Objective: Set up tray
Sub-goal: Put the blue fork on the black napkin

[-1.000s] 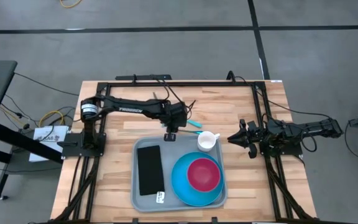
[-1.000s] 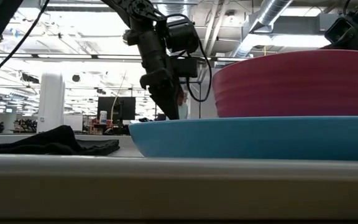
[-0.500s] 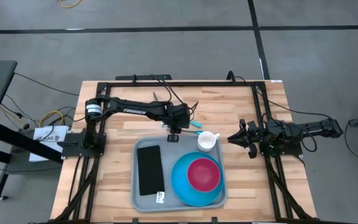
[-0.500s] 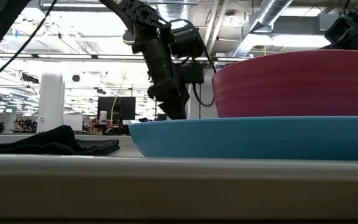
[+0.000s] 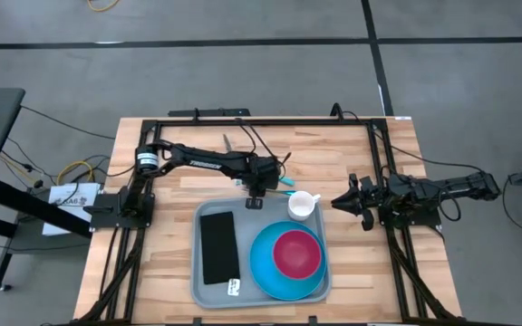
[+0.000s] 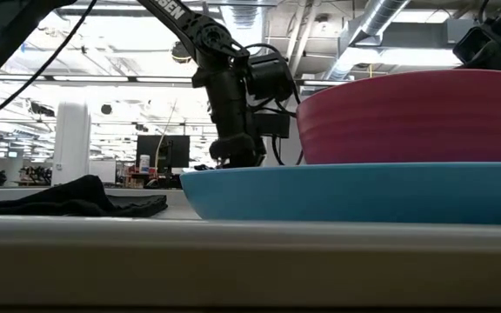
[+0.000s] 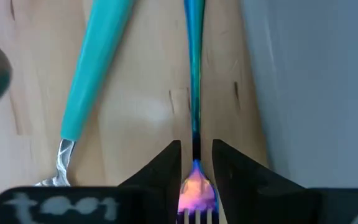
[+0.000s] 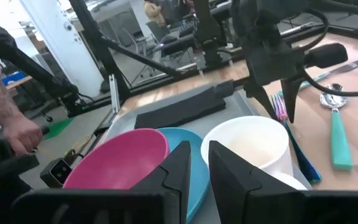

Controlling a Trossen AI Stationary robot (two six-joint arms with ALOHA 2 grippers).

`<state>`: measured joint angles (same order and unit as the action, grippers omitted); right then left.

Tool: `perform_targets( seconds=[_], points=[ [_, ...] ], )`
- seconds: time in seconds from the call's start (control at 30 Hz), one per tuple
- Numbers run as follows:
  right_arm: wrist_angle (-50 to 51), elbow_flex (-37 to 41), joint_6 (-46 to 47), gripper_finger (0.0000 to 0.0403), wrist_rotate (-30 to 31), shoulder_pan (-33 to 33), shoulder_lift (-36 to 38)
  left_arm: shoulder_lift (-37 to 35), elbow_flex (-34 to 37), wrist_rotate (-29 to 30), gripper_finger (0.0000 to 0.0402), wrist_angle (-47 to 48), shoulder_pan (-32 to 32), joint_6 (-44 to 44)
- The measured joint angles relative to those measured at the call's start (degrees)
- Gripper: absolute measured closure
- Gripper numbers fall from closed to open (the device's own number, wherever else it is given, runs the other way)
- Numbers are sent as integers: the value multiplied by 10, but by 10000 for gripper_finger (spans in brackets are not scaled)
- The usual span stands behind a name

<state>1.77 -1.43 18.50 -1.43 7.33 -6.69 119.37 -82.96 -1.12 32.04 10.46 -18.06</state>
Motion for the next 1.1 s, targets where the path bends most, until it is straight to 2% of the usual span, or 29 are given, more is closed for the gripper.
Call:
perform_targets(
  seconds=[0.33,0.63,0.77,1.1],
  points=[
    [0,0,0,352,0,0,-1,0,0,-16,327,-3,0,-12],
    [0,0,0,352,0,0,-1,0,0,-3,395,-3,2,-13],
    [0,0,0,352,0,0,-1,0,0,20,399,-3,3,-13],
    [0,0,0,352,0,0,-1,-1,0,15,401,5,16,-12]
  ],
)
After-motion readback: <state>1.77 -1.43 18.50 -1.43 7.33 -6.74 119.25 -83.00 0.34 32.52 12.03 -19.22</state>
